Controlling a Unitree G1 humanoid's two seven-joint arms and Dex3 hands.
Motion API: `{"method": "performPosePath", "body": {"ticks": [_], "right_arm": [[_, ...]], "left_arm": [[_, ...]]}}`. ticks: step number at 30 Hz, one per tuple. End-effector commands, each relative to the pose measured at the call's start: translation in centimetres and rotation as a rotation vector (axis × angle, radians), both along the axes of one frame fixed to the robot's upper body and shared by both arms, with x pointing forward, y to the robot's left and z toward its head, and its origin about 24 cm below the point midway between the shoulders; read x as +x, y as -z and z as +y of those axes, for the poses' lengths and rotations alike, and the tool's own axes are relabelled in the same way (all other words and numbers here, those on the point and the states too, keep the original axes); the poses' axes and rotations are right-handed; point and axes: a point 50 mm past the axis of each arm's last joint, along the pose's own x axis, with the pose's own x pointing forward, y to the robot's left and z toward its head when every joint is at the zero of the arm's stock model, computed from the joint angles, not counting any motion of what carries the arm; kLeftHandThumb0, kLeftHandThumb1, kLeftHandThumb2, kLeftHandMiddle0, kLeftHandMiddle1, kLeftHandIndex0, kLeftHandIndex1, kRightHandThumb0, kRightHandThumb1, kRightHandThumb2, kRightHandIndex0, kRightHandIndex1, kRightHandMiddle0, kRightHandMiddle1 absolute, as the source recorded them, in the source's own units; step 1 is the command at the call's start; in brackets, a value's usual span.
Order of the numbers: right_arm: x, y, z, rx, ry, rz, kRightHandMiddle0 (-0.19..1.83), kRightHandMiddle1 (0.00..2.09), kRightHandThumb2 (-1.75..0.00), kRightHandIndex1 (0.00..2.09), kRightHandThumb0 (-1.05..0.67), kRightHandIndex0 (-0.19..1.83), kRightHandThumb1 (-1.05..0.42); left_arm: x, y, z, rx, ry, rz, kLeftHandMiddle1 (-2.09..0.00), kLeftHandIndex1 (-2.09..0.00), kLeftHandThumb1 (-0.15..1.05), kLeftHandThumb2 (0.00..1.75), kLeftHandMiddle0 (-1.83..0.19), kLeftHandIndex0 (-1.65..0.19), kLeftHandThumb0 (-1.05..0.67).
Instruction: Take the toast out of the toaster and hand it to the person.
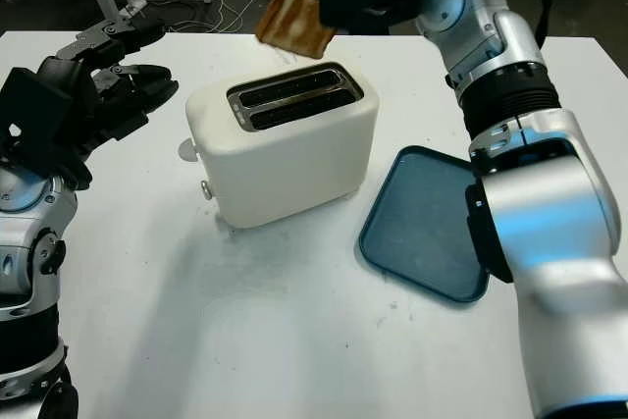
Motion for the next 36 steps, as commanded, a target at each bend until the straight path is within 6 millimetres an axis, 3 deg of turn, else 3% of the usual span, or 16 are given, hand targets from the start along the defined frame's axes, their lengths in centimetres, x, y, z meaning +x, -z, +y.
{"method": "performPosePath", "body": {"ticks": [1, 6, 12, 14, 18, 20, 22, 23, 25, 28, 30, 32, 36], "right_arm": [[0.0, -1.4, -1.4, 0.08, 0.052, -0.035, 0.81, 1.75, -0.4, 1.75, -0.43, 1.08, -0.92], [0.2, -1.1, -4.4, 0.253, 0.154, -0.038, 0.85, 1.75, -0.37, 1.75, -0.45, 1.11, -0.92], [0.4, 1.6, -7.5, 0.379, 0.285, 0.008, 0.65, 1.71, -0.4, 1.75, -0.42, 0.95, -0.92], [0.5, 2.8, -8.0, 0.404, 0.338, 0.037, 0.57, 1.59, -0.38, 1.75, -0.36, 0.86, -0.92], [0.7, 5.1, -8.6, 0.413, 0.423, 0.084, 0.71, 1.73, -0.35, 1.75, -0.3, 0.94, -0.92], [0.6, 6.0, -8.8, 0.463, 0.436, 0.101, 0.69, 1.73, -0.29, 1.75, -0.27, 0.79, -0.92], [0.6, 6.8, -9.0, 0.469, 0.459, 0.118, 0.71, 1.74, -0.27, 1.75, -0.25, 0.82, -0.92], [0.6, 7.1, -9.0, 0.472, 0.475, 0.127, 0.68, 1.72, -0.26, 1.73, -0.25, 0.73, -0.92], [0.6, 7.7, -9.1, 0.476, 0.493, 0.147, 0.59, 1.55, -0.27, 1.74, -0.24, 0.61, -0.92], [0.6, 8.5, -9.2, 0.475, 0.505, 0.172, 0.64, 1.33, -0.29, 1.74, -0.21, 0.69, -0.92], [0.5, 9.0, -9.1, 0.504, 0.489, 0.182, 0.53, 1.31, -0.27, 1.75, -0.16, 0.72, -0.92], [0.5, 9.5, -9.0, 0.498, 0.475, 0.196, 0.55, 1.63, -0.28, 1.75, -0.17, 0.8, -0.92], [0.5, 10.5, -8.9, 0.487, 0.514, 0.226, 0.52, 1.73, -0.26, 1.75, -0.17, 0.76, -0.92]], "left_arm": [[-0.1, 0.1, 0.2, 0.006, -0.01, -0.003, -0.95, -0.39, 0.89, 0.17, -0.21, -0.4, -0.26], [-0.1, 0.1, 0.3, -0.008, -0.011, 0.002, -0.95, -0.39, 0.89, 0.16, -0.21, -0.39, -0.24], [-0.1, 0.2, 0.3, -0.022, 0.0, 0.005, -0.95, -0.39, 0.89, 0.17, -0.19, -0.38, -0.22], [-0.1, 0.2, 0.3, -0.022, -0.002, 0.008, -0.96, -0.4, 0.89, 0.17, -0.2, -0.38, -0.23], [0.0, 0.3, 0.3, -0.018, -0.002, 0.006, -0.96, -0.41, 0.89, 0.17, -0.2, -0.38, -0.23], [0.0, 0.3, 0.3, -0.008, -0.004, 0.005, -0.97, -0.41, 0.89, 0.17, -0.2, -0.38, -0.24], [0.0, 0.3, 0.3, -0.007, -0.004, 0.008, -0.97, -0.41, 0.89, 0.17, -0.2, -0.38, -0.25], [0.0, 0.3, 0.3, -0.01, -0.003, 0.009, -0.96, -0.41, 0.89, 0.17, -0.2, -0.38, -0.25], [0.0, 0.3, 0.4, -0.014, 0.0, 0.009, -0.96, -0.42, 0.89, 0.18, -0.19, -0.37, -0.24], [0.0, 0.3, 0.3, -0.017, 0.002, 0.007, -0.97, -0.42, 0.89, 0.18, -0.19, -0.37, -0.24], [0.0, 0.3, 0.3, -0.017, 0.002, 0.008, -0.97, -0.43, 0.89, 0.18, -0.19, -0.37, -0.24], [0.1, 0.3, 0.3, -0.015, 0.002, 0.011, -0.98, -0.43, 0.88, 0.19, -0.19, -0.37, -0.24], [0.0, 0.2, 0.3, -0.006, 0.001, 0.012, -0.98, -0.43, 0.88, 0.19, -0.19, -0.36, -0.23]]}}
